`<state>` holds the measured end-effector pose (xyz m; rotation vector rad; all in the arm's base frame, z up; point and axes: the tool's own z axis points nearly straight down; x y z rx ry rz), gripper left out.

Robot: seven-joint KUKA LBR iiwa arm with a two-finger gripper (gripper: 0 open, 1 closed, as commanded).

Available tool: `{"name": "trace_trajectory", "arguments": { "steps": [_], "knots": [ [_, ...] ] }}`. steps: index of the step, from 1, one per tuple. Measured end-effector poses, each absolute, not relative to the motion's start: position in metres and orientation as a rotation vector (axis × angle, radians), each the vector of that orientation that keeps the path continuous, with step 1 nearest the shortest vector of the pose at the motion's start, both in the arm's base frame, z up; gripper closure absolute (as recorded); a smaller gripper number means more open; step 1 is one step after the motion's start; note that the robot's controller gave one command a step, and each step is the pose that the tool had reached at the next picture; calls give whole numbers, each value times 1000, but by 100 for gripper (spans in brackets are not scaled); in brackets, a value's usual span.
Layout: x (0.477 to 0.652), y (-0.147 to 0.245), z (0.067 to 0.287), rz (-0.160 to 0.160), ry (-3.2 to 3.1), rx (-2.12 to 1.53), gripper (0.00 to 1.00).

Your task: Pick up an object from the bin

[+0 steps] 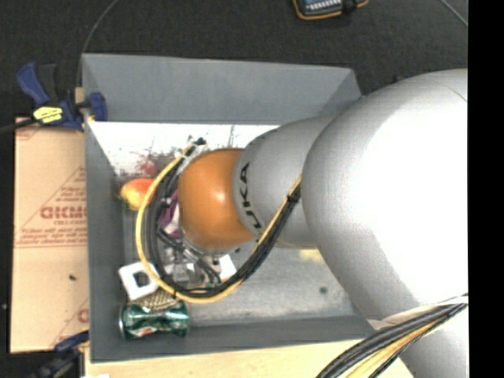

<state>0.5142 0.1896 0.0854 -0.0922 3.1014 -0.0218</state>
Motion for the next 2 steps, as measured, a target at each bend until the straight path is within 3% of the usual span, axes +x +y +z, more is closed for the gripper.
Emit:
{"name": "trace_trajectory", "arguments": {
  "steps": [2],
  "knots": [
    [513, 190, 134, -19, 3104, -91, 100]
  ]
}}
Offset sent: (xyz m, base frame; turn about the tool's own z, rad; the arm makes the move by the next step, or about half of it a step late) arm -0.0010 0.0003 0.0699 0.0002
